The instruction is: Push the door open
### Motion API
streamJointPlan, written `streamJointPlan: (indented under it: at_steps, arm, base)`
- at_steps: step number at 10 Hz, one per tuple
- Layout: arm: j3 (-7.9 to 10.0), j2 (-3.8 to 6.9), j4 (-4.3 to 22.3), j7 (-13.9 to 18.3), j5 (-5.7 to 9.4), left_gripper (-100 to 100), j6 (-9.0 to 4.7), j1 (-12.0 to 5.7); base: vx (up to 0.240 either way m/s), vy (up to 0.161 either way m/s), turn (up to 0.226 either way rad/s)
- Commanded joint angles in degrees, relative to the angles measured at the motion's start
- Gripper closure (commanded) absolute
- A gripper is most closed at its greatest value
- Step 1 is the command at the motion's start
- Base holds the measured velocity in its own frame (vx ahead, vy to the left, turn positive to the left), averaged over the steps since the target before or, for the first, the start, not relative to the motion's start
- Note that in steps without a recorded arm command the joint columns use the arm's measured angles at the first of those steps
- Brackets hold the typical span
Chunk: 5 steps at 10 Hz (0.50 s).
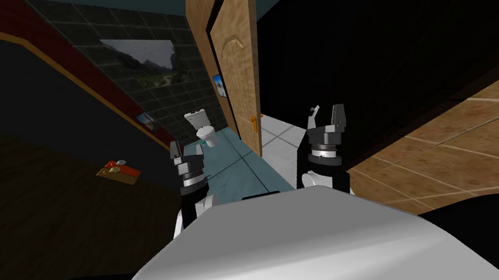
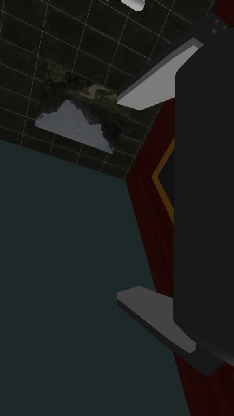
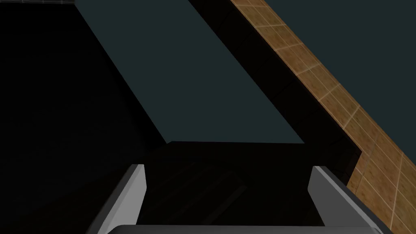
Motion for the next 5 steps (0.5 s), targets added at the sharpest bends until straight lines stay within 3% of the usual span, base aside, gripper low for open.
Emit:
streamJointPlan:
  at_steps: [1, 5]
  arm:
    - [-0.64, 0.57, 1.7, 0.3, -0.26, -100, 0.02, -1.04]
    - [-2.87, 2.11, 7.4, 1.5, -1.19, -100, 0.09, -4.68]
  base:
    - [0.038, -0.033, -0.025]
    - [0.113, 0.068, -0.054]
